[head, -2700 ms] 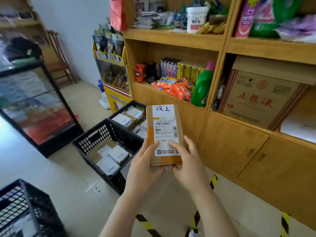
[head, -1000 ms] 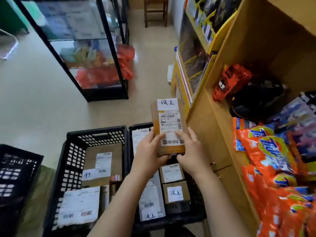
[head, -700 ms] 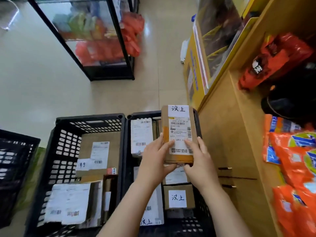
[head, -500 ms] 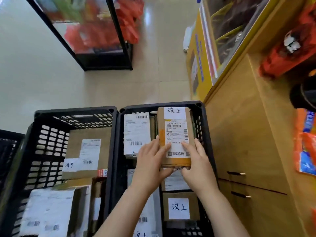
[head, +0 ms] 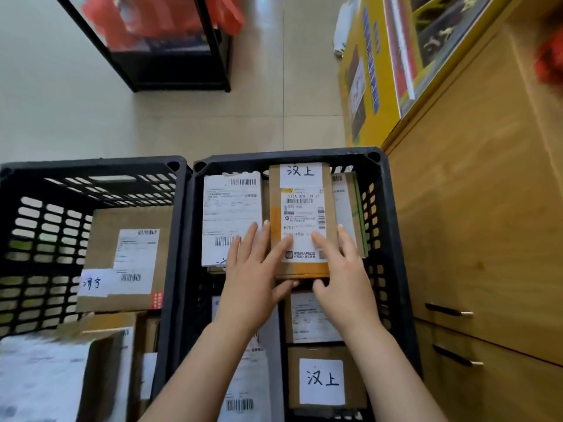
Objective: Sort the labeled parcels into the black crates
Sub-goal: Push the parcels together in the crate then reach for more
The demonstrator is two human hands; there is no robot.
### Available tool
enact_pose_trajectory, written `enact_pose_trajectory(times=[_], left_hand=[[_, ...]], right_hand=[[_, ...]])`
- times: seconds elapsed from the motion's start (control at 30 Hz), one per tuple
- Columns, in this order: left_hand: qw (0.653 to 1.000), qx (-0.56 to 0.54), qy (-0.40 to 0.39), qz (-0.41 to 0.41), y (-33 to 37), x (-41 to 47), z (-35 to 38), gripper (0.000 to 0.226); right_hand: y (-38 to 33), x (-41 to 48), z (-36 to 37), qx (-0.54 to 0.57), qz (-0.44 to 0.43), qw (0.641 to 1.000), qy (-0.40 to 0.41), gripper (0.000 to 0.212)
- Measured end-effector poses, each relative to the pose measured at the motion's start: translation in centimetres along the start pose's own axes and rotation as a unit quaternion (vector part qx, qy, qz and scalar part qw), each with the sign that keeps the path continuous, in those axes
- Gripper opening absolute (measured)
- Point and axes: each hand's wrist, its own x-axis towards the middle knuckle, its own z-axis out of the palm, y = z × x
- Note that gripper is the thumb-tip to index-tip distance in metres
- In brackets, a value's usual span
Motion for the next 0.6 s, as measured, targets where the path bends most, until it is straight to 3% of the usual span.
enact_pose_trajectory(times=[0.4,0.6], left_hand=[[0.999,0.012,-0.039,-0.026,1.2,0.2,-0.7,0.077],[0.999,-0.032,0.023,-0.021,2.0,-1.5,-2.7,0.07]], right_hand=[[-1.1,0.3,-1.2,-0.048,0.017,0.998,-0.036,0.086],[-2.1,-1.3,-2.6,-0.052,-0.018,0.998,-0.023,0.08]])
